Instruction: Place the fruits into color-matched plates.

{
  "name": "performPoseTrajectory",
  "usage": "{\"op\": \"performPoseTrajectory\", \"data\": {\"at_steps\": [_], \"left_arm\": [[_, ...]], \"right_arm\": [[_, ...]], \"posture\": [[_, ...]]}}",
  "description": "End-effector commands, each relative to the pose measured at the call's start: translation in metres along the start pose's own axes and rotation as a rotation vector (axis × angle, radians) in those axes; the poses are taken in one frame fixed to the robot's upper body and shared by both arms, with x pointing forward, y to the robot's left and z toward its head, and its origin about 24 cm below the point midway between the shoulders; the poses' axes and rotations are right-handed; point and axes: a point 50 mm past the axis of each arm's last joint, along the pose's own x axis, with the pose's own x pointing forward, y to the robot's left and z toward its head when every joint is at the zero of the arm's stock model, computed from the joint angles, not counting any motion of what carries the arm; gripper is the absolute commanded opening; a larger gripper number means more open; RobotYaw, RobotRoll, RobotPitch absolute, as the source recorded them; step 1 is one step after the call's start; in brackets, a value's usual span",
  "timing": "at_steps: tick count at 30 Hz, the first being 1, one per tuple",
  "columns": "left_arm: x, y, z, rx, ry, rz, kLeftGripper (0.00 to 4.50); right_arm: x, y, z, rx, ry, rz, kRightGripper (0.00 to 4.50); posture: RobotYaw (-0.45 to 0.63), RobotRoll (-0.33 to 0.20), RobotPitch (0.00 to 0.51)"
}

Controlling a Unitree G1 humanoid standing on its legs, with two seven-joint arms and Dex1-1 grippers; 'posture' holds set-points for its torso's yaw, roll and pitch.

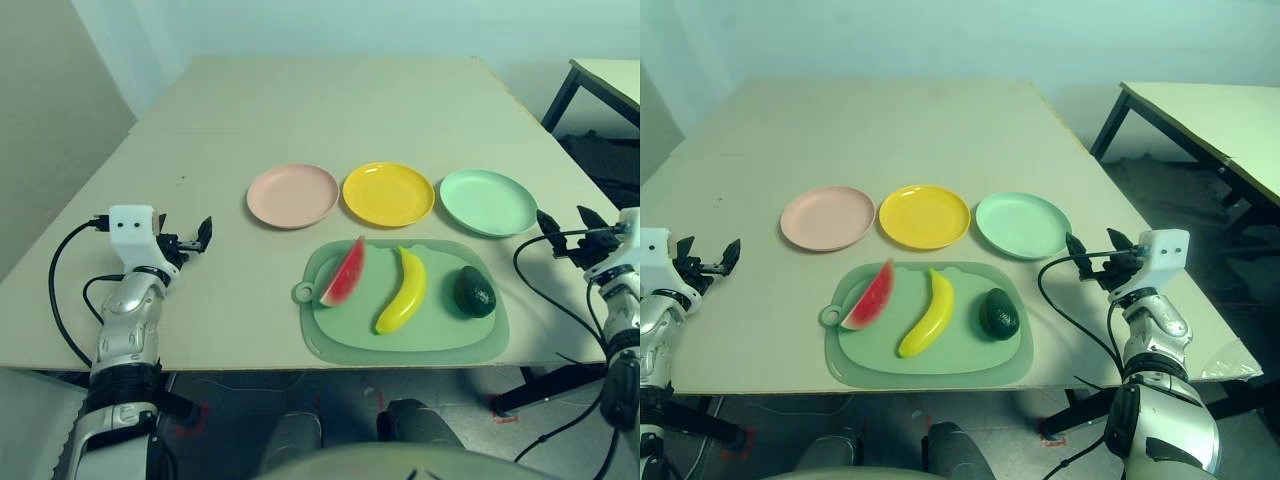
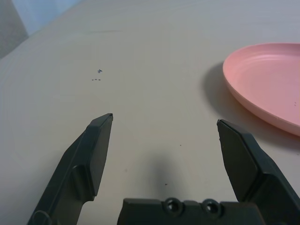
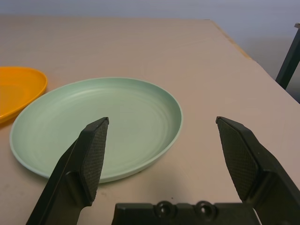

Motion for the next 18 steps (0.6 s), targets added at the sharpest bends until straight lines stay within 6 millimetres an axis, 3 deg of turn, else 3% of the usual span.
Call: {"op": "performPoseTrajectory", "data": {"at_steps": [1,8,14,16,18], "left_arm": [[0.004,0.001,-0.001,0.002,0.014,-0.004,4.50],[0.004,0.006,0.000,-0.004,0.003,-0.010,4.50],[-0.007,0.029,0.004,0.016,0.001,-0.015,4.50],[-0.012,0.036,0.006,0.016,-0.008,-0.045,4.50],[-0.017,0.034,0.016,0.007,-0.049,-0.180,4.50]], "right_arm": [[-0.001,-0.001,0.000,0.000,-0.006,-0.010,4.46],[-0.004,-0.006,0.005,-0.020,-0.014,-0.008,4.46],[-0.005,0.000,-0.003,-0.035,0.027,0.042,4.46],[-0.006,0.004,-0.008,-0.020,0.038,0.038,4.46],[-0.003,0.008,-0.009,-0.008,0.038,0.058,4.46]], "posture": [[-0.05,0.000,0.028],[-0.06,0.000,0.039],[-0.04,0.000,0.039],[-0.04,0.000,0.035],[-0.04,0.000,0.055]]}}
